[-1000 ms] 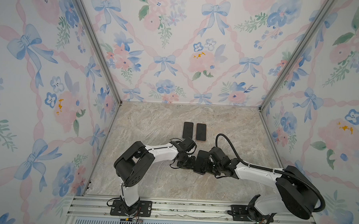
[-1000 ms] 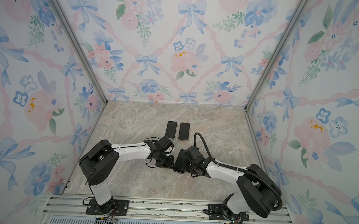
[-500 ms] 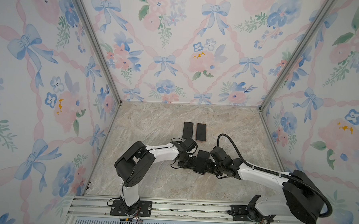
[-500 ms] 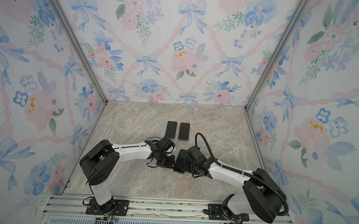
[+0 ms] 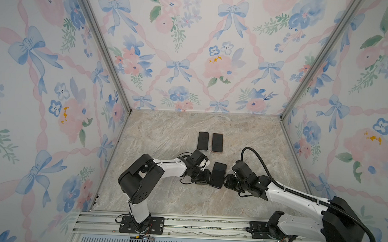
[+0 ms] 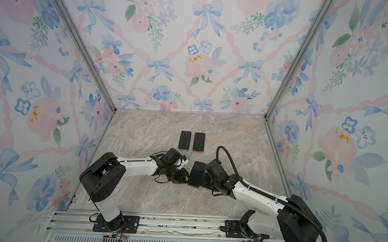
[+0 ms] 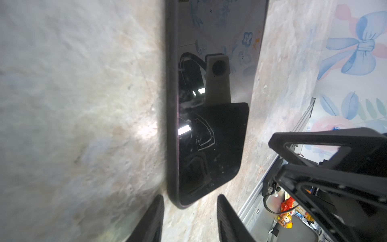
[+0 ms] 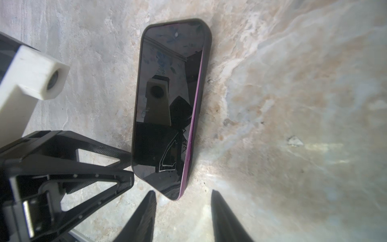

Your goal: Put the phone into the phone case

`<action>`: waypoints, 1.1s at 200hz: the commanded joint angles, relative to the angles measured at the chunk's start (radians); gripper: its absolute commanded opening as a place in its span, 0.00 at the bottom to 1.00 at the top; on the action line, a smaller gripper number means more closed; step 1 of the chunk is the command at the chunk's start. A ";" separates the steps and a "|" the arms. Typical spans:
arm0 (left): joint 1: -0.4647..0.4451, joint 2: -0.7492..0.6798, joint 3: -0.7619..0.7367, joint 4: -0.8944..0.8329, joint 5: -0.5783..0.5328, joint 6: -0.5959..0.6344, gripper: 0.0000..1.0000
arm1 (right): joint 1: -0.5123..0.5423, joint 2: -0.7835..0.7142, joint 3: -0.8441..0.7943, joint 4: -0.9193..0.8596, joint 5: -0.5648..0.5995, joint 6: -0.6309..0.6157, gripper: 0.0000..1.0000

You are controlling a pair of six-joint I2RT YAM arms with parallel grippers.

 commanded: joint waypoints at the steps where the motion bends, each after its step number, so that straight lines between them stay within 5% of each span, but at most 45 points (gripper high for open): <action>1: -0.018 0.028 -0.011 0.055 0.039 -0.025 0.42 | 0.018 0.025 0.001 -0.020 0.018 -0.006 0.45; 58: -0.067 0.019 0.016 0.107 0.076 -0.058 0.39 | 0.020 0.032 0.012 -0.068 0.035 -0.038 0.43; 131: 0.014 0.004 -0.029 0.146 0.076 -0.059 0.42 | -0.002 0.073 0.014 -0.039 0.010 -0.068 0.27; 220: -0.012 0.078 -0.042 0.206 0.101 -0.097 0.39 | 0.004 0.117 0.030 -0.009 -0.008 -0.068 0.19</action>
